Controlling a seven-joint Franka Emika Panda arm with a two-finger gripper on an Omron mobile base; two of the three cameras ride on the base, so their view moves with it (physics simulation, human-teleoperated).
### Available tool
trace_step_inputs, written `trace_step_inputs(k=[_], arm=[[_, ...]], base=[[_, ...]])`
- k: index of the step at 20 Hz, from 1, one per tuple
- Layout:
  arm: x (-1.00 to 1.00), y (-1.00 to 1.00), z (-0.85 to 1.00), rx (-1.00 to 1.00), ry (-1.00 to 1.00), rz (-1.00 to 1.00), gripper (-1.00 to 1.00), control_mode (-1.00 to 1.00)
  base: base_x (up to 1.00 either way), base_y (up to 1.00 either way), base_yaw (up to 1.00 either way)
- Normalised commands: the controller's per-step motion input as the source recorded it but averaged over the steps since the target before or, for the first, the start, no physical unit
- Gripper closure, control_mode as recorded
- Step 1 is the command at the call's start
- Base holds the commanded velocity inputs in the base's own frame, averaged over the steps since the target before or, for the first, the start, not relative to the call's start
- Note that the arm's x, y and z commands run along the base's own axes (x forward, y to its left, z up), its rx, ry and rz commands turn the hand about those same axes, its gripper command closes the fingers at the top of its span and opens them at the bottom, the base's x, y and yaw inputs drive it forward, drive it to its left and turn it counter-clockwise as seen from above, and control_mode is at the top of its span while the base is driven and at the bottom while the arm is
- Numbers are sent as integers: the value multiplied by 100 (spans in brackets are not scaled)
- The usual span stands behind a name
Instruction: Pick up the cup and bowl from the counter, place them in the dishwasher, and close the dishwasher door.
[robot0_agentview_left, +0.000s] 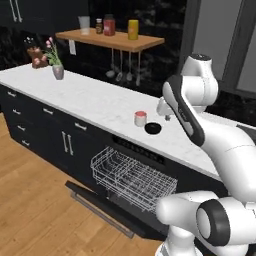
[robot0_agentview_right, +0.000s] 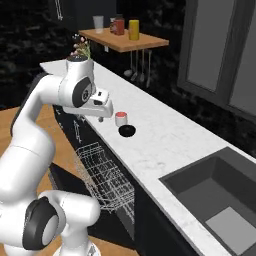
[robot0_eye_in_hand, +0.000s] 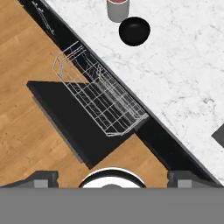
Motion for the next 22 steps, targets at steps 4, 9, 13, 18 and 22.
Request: trace_step_inputs(k=[4,9,13,18,22], arm=[[0,0,0,0,0,0,-100,100],[0,0,0,0,0,0,-100,100],[0,0,0,0,0,0,-100,100],[0,0,0,0,0,0,-100,100],[0,0,0,0,0,0,-100,100]], base=[[-26,-44,49],[-15,-53,26],[0,-52,14],[7,-52,14],[12,-49,13]])
